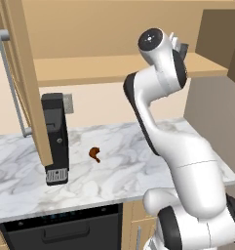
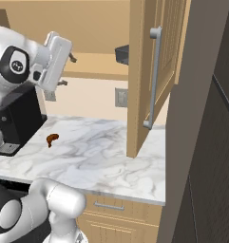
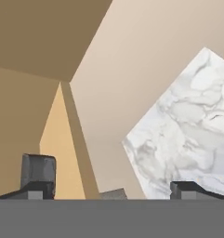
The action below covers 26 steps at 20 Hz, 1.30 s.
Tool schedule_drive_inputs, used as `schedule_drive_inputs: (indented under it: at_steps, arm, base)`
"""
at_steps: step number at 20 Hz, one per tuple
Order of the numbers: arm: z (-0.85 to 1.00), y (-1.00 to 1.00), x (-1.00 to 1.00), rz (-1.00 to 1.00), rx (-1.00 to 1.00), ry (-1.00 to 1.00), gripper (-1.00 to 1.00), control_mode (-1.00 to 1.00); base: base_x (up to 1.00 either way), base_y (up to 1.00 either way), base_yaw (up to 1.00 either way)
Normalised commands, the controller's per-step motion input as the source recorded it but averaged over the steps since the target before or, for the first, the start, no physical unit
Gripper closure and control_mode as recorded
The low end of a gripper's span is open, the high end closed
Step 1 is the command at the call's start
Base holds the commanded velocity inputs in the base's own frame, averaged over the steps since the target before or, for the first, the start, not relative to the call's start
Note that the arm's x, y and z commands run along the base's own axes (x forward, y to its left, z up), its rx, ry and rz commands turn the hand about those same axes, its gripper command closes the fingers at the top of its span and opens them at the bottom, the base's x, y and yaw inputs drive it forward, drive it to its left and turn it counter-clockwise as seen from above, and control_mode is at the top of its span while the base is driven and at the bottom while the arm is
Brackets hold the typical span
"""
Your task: Retrieve the tupperware from the cabinet, then place the raw meat into the tupperware to avoid contamination.
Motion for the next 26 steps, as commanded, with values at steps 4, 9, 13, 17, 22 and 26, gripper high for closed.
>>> schedule_drive_inputs:
  at_steps: [4,9,13,17,22,26]
  arm:
    - [0.24,-0.19,0.40,0.00,0.00,-0.09,-1.00,-1.00]
    - [0.07,-0.13,0.42,-0.07,0.00,0.02,-1.00,-1.00]
    - [-0.01,-0.22,0.37,-0.09,0.00,0.05,-1.00,-1.00]
    - [-0.02,-0.21,0.45,-0.02,0.00,0.00,-1.00,-1.00]
    - [-0.01,-0.21,0.50,0.00,0.00,0.00,-1.00,-1.00]
    - [-0.10,-0.24,0.39,0.00,0.00,-0.03,-1.00,-1.00]
  base:
    - [0.00,0.00,0.00]
    - [0.00,0.00,0.00]
    - [0.00,0.00,0.00]
    - [0.00,0.00,0.00]
    - [0.00,0.00,0.00]
    - [0.00,0.00,0.00]
